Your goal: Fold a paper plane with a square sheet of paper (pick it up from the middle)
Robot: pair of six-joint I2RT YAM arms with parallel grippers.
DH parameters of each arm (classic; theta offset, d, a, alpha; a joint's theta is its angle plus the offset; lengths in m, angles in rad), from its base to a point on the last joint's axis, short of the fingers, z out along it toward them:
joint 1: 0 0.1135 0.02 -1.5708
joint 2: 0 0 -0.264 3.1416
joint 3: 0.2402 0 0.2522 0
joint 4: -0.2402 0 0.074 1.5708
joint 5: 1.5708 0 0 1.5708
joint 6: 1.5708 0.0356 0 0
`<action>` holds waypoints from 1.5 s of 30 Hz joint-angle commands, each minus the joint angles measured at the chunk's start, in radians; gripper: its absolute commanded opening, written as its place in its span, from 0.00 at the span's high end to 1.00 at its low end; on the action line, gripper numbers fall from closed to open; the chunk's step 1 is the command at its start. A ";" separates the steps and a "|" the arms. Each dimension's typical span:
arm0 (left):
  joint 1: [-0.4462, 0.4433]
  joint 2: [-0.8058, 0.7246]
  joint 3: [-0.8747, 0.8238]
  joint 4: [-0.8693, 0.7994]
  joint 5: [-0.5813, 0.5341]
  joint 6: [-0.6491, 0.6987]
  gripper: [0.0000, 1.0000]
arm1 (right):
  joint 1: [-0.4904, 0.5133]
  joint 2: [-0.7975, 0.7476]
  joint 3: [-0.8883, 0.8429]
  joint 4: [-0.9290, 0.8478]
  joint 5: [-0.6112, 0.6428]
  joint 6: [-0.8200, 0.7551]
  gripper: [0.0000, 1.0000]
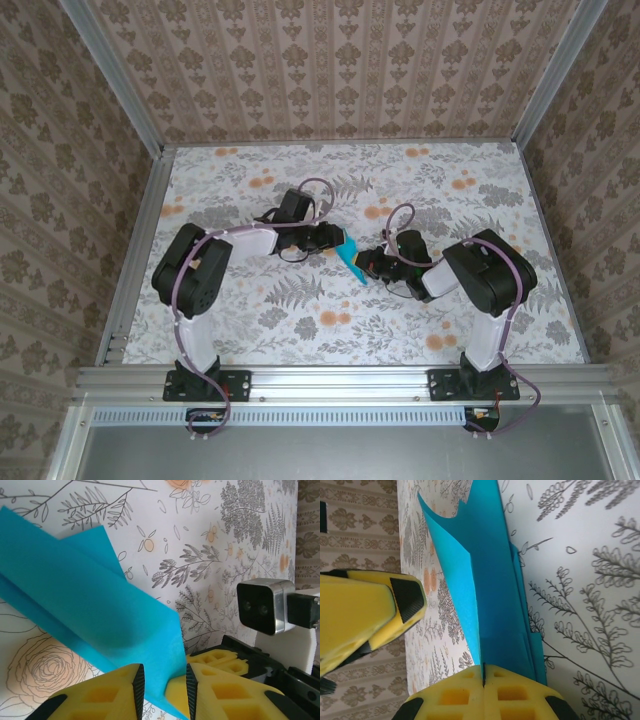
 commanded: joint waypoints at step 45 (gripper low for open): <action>0.000 0.137 0.084 -0.075 -0.064 0.025 0.76 | -0.033 0.065 0.046 -0.107 -0.067 0.055 0.89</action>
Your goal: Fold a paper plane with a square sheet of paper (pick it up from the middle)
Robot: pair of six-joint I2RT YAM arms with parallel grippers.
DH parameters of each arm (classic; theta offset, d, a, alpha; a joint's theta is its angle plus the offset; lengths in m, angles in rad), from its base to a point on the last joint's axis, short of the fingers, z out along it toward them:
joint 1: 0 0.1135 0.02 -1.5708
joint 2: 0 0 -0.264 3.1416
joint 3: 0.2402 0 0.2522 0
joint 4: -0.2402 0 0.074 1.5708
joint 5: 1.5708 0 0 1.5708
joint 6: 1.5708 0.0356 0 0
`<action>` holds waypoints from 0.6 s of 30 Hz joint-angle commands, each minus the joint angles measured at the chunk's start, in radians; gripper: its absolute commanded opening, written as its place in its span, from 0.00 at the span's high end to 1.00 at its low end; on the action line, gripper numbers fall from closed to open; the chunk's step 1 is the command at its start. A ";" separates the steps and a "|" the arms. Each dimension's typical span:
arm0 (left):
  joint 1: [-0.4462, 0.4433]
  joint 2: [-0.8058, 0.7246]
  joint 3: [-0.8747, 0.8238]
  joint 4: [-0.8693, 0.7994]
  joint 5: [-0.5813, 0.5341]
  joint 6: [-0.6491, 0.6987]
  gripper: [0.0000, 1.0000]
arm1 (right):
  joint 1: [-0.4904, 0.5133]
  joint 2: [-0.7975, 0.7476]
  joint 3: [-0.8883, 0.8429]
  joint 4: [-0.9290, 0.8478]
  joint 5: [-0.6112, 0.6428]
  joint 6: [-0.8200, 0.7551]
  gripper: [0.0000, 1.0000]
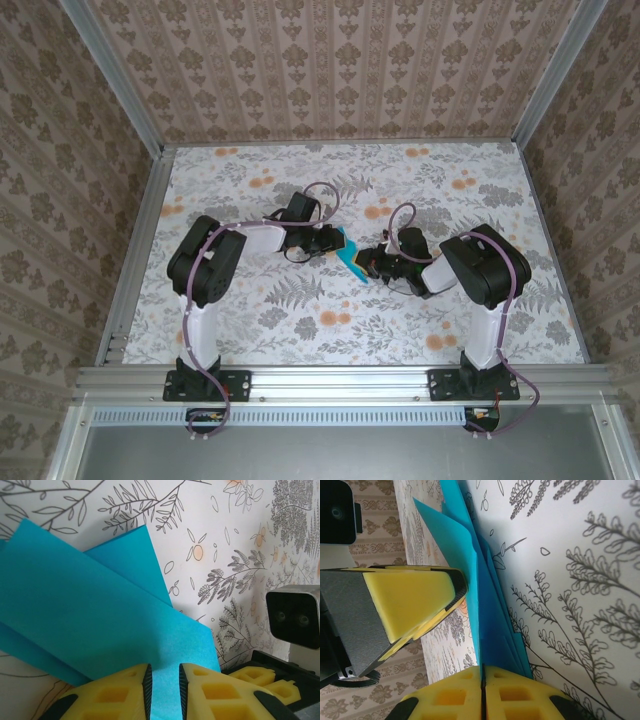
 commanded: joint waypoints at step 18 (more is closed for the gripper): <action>0.011 0.009 -0.016 -0.033 -0.036 -0.025 0.76 | -0.013 -0.168 0.084 -0.539 -0.055 -0.339 0.77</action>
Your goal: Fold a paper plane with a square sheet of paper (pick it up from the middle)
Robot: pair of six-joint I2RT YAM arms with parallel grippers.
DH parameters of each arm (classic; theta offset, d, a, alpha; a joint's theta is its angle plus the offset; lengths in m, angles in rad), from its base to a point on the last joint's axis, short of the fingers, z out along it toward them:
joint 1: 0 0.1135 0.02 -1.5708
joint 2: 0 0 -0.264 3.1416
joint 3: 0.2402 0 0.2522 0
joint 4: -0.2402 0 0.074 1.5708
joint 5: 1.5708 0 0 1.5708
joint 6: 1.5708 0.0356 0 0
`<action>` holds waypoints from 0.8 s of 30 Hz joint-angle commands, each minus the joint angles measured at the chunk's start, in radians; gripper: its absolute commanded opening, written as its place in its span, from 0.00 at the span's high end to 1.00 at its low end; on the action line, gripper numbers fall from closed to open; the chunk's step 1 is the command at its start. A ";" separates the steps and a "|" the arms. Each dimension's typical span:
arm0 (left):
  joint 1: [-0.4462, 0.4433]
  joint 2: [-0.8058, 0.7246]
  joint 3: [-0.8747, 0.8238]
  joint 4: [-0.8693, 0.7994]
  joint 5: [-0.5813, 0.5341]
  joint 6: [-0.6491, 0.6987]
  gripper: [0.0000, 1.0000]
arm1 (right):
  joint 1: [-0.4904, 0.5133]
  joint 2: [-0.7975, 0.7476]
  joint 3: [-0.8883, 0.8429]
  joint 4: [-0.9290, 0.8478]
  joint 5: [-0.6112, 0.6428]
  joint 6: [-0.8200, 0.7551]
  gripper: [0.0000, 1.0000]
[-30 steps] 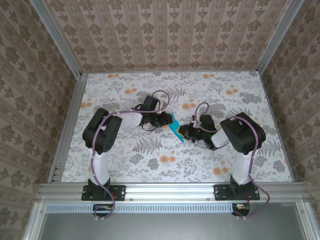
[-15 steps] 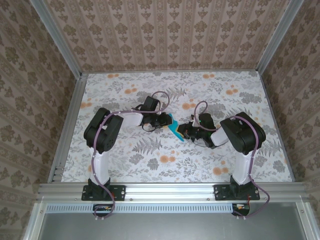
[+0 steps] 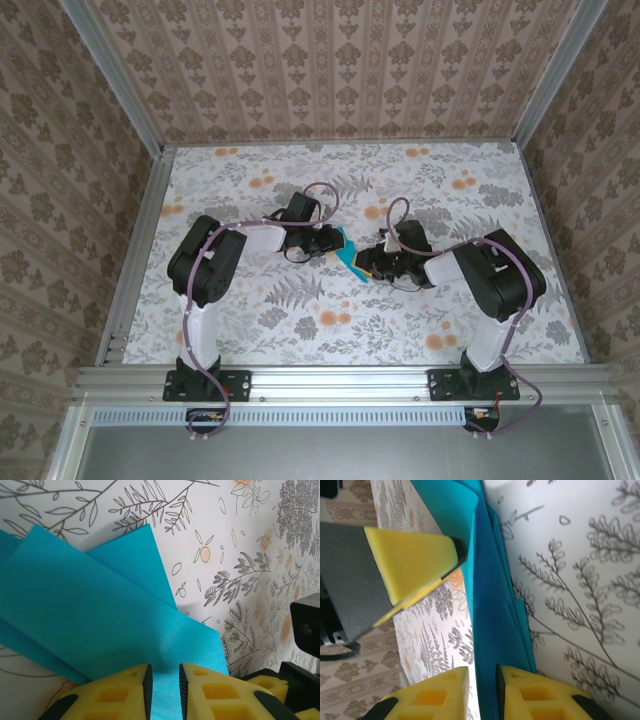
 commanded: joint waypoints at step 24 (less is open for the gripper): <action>0.019 -0.024 -0.027 -0.029 -0.019 -0.023 0.76 | -0.005 -0.012 0.063 -0.362 -0.001 -0.239 0.93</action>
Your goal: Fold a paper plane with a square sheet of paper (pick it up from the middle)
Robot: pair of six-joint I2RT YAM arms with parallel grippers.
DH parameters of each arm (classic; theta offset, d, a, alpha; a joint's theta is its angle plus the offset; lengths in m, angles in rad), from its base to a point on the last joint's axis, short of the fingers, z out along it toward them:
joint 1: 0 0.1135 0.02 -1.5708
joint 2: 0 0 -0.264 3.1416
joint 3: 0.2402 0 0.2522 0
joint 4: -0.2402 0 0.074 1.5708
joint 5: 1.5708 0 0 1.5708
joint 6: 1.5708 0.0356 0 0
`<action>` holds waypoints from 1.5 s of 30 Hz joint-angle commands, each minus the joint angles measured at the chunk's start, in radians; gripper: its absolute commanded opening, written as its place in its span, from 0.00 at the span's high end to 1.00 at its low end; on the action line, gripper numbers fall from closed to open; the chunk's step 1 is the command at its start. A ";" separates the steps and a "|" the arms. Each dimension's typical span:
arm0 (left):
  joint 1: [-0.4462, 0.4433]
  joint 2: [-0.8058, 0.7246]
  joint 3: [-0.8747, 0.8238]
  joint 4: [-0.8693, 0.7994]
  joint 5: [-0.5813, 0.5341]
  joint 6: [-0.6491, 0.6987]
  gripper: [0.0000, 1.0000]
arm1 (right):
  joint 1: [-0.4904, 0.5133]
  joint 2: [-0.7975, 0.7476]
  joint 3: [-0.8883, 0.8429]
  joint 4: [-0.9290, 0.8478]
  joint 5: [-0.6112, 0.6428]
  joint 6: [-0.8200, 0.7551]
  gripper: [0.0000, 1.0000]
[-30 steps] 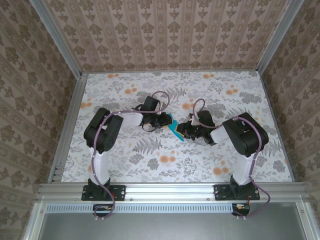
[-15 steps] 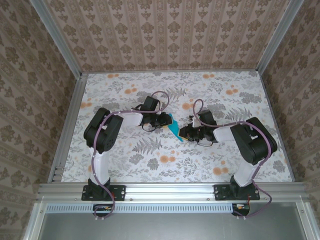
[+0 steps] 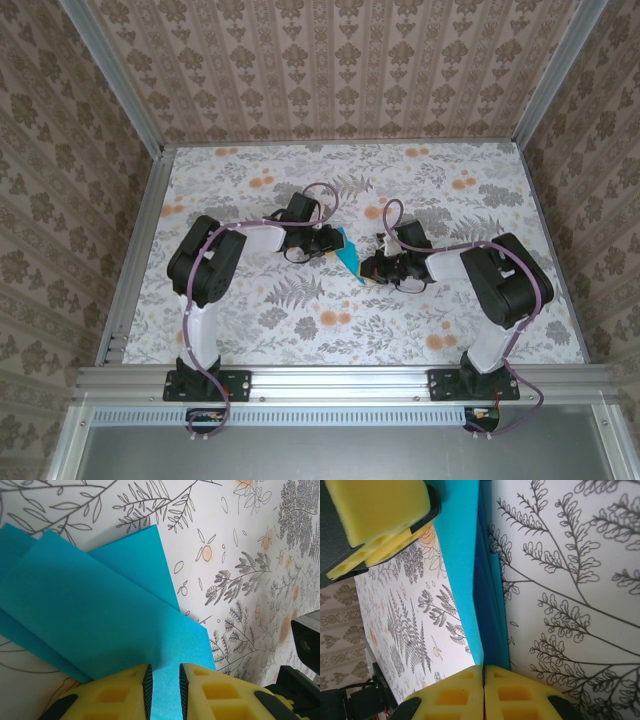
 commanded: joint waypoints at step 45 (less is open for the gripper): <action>-0.103 -0.032 -0.040 -0.039 0.014 -0.048 0.76 | 0.014 0.063 0.076 -0.296 0.084 -0.124 0.91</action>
